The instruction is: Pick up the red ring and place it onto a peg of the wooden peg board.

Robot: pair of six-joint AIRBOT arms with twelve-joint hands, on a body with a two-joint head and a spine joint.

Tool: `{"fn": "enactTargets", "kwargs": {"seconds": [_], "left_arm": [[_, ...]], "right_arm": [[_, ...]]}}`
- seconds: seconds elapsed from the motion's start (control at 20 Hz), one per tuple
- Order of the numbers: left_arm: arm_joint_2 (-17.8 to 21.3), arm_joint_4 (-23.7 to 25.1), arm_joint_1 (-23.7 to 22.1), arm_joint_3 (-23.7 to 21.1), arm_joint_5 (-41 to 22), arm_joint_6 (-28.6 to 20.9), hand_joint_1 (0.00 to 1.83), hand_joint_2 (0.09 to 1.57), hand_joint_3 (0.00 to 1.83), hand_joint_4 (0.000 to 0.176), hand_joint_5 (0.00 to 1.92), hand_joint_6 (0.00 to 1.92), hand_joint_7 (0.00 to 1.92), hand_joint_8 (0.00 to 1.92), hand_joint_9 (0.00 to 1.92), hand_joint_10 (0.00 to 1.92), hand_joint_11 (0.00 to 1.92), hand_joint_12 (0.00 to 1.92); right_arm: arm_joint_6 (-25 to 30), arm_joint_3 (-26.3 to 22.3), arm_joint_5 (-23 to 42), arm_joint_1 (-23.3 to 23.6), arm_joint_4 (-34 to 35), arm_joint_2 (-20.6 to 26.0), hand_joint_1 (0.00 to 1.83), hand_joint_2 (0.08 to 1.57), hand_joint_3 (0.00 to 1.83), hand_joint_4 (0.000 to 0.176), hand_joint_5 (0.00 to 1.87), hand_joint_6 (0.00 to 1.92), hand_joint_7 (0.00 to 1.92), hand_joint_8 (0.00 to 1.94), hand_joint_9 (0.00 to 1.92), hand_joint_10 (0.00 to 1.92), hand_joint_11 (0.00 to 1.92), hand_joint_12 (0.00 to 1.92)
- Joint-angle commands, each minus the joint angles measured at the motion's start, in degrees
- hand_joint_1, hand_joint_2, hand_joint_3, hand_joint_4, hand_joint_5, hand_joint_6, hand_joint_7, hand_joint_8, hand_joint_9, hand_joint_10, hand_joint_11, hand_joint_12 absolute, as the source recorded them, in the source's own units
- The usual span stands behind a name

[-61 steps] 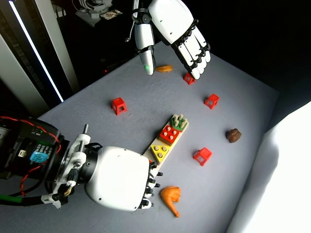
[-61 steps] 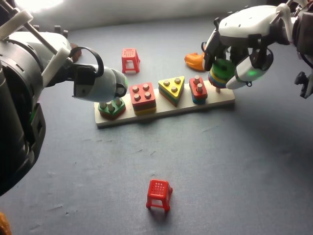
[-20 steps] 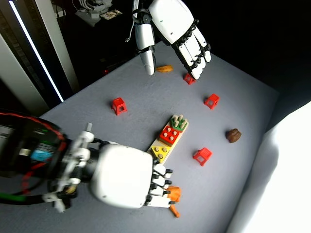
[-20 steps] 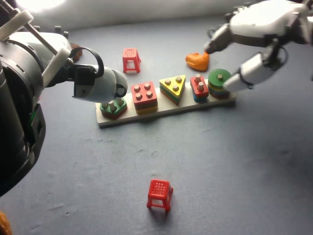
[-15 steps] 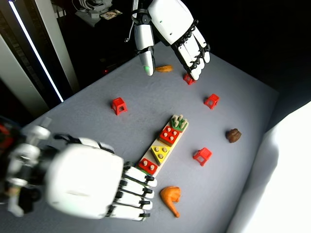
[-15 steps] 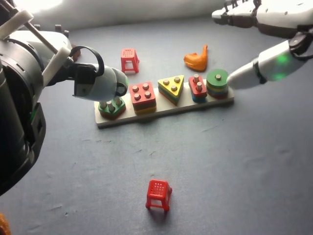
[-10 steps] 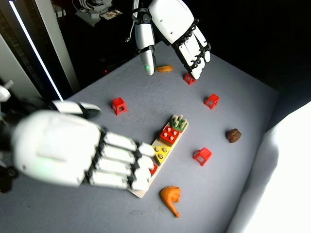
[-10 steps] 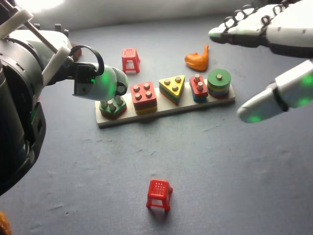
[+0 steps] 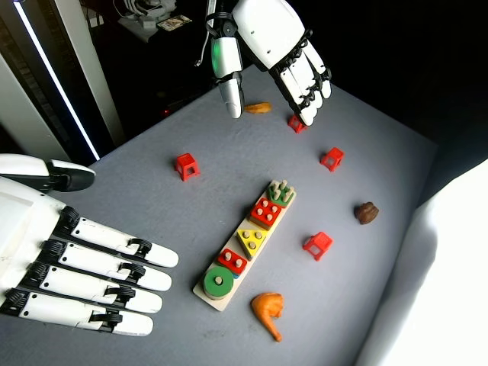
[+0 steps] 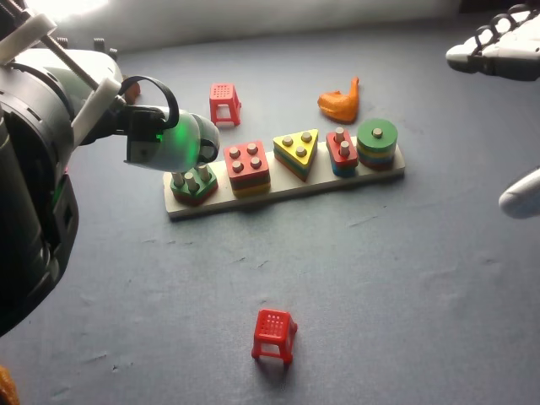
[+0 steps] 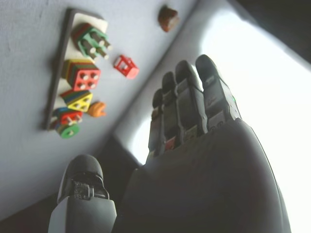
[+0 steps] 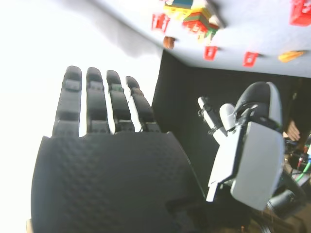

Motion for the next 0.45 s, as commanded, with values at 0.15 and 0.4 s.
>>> {"fn": "enactTargets", "kwargs": {"seconds": [0.15,0.4], "left_arm": [[0.1,6.3,-0.5,0.1,0.4,0.7,0.00,1.13,0.00,0.000,0.12,0.00,0.22,0.00,0.20,0.00,0.00,0.31],[0.1,6.3,-0.5,0.1,0.1,0.8,0.00,1.13,0.00,0.000,0.12,0.00,0.22,0.00,0.20,0.00,0.00,0.31]], "right_arm": [[-0.6,0.2,10.3,0.0,0.3,-0.7,0.36,0.81,0.01,0.000,0.00,0.00,0.00,0.00,0.00,0.00,0.00,0.00],[0.4,0.2,10.8,0.6,0.3,-1.6,0.41,0.86,0.02,0.000,0.00,0.00,0.00,0.00,0.00,0.00,0.00,0.00]]}}
